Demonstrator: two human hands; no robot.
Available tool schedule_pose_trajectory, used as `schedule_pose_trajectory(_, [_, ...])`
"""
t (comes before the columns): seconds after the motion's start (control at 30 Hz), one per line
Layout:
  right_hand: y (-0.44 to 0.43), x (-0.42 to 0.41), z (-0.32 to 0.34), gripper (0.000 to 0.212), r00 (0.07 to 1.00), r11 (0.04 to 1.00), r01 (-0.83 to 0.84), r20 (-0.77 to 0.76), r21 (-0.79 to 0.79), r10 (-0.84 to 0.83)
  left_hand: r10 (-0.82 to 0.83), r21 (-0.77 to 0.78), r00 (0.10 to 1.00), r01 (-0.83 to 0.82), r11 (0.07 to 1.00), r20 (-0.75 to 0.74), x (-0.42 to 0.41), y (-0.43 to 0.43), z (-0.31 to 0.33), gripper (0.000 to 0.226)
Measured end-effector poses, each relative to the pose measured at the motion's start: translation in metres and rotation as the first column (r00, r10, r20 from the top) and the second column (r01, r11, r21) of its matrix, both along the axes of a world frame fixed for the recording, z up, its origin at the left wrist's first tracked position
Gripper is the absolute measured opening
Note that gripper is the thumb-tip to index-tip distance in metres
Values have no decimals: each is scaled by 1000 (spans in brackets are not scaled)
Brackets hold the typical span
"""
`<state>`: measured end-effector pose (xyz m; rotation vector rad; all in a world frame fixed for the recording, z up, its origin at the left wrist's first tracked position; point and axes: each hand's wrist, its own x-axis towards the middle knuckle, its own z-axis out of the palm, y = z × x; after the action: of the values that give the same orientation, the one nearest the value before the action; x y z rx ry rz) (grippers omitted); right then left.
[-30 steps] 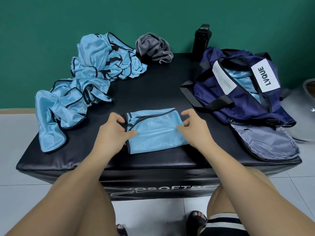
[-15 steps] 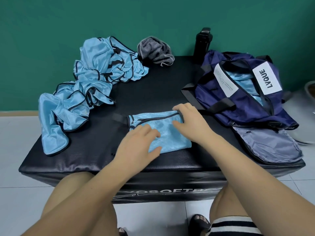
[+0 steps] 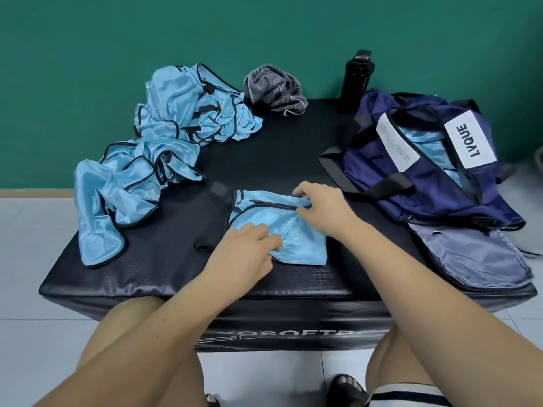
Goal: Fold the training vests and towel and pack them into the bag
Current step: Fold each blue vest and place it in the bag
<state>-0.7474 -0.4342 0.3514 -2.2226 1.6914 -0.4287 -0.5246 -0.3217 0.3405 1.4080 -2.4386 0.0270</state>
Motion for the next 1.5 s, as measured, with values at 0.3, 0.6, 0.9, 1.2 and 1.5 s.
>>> schedule_pose_trajectory(0.3, [46,-4,37,32,992,949,101,-103,300,-73,404,101,914,-398,912,-40,31,-20,7,24])
schedule_pose_trajectory(0.6, [95,4,28,48,987,952,153,15,265,-162,358,187,926,-334,924,-119,35,-11,7,34])
schedule_pose_trajectory(0.9, [91,-4,15,24,973,980,-172,141,-97,184,70,386,966,33,922,-249,28,8,17,34])
schedule_pose_trajectory(1.2, [81,-13,5,12,967,973,-225,139,61,215,44,371,993,1,929,-114,29,7,18,27])
schedule_pose_trajectory(1.5, [95,-17,25,102,951,900,-289,-15,327,310,-21,262,1000,22,965,-6,22,6,19,10])
